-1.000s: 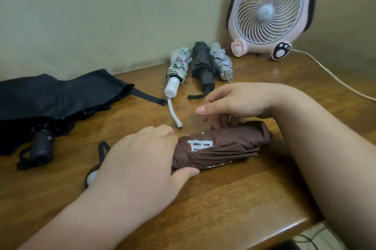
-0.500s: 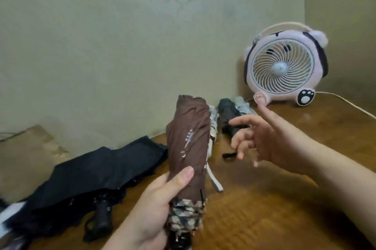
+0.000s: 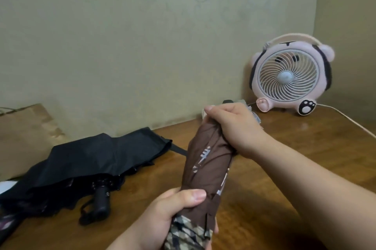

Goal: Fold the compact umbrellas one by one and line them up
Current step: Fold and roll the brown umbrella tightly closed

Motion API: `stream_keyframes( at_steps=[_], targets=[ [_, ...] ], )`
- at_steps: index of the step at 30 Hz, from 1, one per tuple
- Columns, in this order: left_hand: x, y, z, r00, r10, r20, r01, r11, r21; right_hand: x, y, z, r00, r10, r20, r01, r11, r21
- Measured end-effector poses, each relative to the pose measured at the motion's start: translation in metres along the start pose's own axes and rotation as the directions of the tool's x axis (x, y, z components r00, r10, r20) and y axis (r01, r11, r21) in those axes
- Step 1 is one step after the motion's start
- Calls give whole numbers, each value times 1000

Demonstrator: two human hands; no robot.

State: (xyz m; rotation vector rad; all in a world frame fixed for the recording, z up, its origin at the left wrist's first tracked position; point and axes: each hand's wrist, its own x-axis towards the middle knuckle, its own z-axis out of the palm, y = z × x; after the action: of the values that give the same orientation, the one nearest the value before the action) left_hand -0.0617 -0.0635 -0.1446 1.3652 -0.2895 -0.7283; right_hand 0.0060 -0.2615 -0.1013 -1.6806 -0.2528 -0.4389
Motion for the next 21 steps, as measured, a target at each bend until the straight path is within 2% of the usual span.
stream_keyframes(
  at_steps=[2, 5, 8, 11, 15, 17, 21],
  targets=[
    [2, -3, -3, 999, -10, -40, 9, 1000, -11, -2, 9, 1, 996, 88, -33, -86, 995, 58],
    [5, -6, -1, 999, -37, 12, 37, 998, -40, -2, 15, 4, 983, 144, -111, -130, 983, 128],
    [6, -13, -3, 991, -109, 77, 116, 990, -85, -1, 15, 4, 980, 139, -144, -127, 988, 92],
    [9, -17, -2, 967, -173, 186, 206, 962, -176, -4, 17, 2, 977, 177, -116, -167, 982, 86],
    [15, -21, -1, 941, -161, 296, 231, 948, -218, -9, 16, 2, 972, 227, -57, -230, 971, -60],
    [19, -19, 2, 950, -148, 275, 215, 948, -233, -14, 17, 8, 959, 282, -18, -283, 957, -65],
    [25, -10, 6, 996, -84, 7, 83, 953, -290, -27, 23, 34, 959, 275, 73, -278, 960, 21]
  ],
)
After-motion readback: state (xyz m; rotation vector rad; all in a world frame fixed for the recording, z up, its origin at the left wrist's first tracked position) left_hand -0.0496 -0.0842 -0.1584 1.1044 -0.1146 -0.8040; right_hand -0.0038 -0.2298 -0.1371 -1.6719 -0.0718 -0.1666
